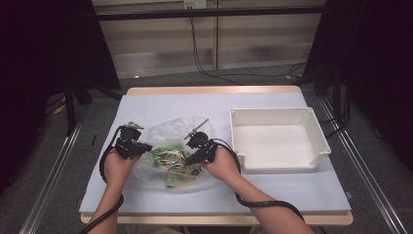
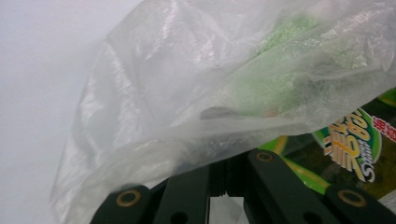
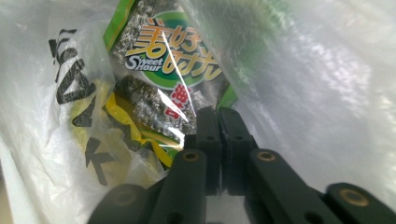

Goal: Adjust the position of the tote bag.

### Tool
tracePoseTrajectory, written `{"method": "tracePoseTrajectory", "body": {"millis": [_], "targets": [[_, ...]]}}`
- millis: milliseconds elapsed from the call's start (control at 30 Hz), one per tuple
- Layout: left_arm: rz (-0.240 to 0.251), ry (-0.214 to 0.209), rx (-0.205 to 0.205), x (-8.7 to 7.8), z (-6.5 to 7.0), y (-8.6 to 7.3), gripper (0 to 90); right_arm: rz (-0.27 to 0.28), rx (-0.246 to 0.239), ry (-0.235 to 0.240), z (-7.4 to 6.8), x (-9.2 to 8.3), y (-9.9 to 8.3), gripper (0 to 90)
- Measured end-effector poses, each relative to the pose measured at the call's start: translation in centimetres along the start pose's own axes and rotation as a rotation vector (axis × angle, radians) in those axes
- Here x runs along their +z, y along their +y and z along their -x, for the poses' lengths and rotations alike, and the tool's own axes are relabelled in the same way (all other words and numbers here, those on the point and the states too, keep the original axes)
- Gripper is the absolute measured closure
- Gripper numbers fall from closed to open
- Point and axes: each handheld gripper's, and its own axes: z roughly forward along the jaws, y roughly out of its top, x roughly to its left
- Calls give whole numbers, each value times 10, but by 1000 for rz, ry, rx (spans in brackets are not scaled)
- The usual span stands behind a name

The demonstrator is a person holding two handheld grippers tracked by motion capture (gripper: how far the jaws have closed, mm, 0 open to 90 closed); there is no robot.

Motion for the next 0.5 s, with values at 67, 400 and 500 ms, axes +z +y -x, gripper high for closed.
{"method": "tracePoseTrajectory", "body": {"millis": [67, 400, 500], "targets": [[0, -2, 11, 3, 3, 0, 896, 24, -3, -10, 3, -4, 2, 866], [-13, 1, 18, 6, 1, 0, 900, 199, 66, -20, 23, -12, 30, 888], [-21, 5, 23, 7, -1, -1, 900, 212, 117, -52, 35, -7, 38, 900]]}}
